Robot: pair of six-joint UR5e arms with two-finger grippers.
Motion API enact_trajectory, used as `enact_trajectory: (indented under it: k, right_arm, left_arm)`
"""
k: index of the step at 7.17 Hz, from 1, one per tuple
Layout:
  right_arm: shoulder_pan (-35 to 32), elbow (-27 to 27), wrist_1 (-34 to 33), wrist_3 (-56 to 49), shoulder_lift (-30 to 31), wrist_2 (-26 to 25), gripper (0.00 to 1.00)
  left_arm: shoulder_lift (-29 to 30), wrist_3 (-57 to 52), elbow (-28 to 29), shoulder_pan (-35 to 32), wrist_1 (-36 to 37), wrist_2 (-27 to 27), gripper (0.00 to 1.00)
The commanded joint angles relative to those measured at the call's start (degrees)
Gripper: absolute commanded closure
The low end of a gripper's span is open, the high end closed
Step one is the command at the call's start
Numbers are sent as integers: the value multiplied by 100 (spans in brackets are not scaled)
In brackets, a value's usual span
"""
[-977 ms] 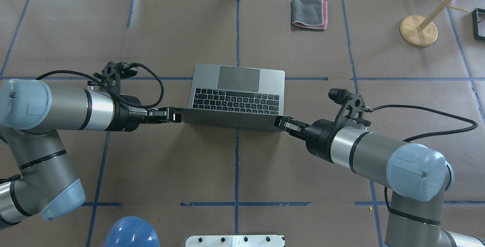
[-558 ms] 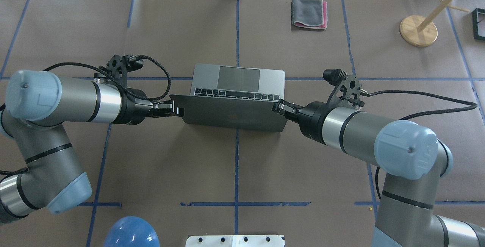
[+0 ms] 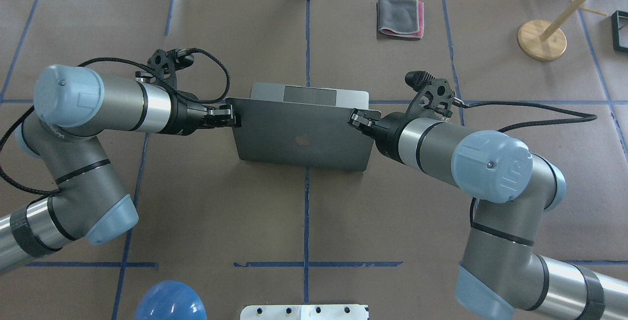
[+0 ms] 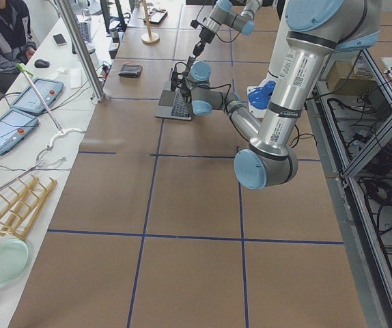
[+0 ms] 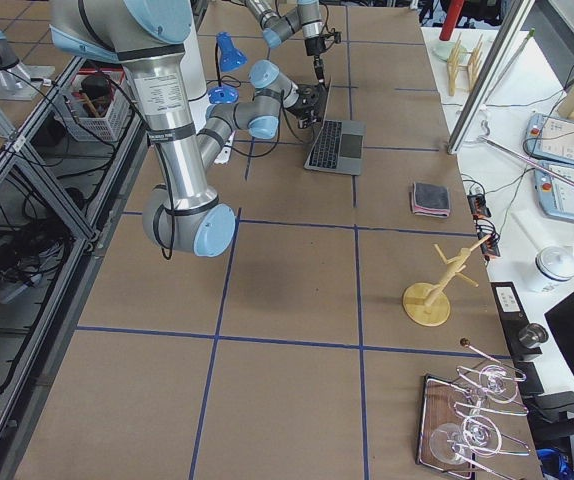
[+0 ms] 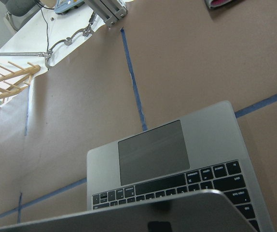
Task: Close laptop
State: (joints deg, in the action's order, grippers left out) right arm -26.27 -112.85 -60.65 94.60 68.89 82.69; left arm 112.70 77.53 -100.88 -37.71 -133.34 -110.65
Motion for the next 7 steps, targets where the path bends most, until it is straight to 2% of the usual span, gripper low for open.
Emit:
enact_trajectory:
  k: [1, 3, 6, 7]
  right_arm:
    - [-324, 393, -226, -3, -183, 368, 99]
    - [-396, 858, -351, -20, -437, 371, 99]
    - [-396, 1973, -325, -64, -832, 379, 99]
    - [-388, 2195, -325, -73, -895, 388, 98]
  left_arm:
    - [295, -9, 444, -122, 1, 0, 100]
    - [498, -36, 840, -167, -8, -1, 100]
    - [1112, -202, 2041, -184, -34, 17, 100]
    - [1245, -290, 2420, -167, -51, 8, 100]
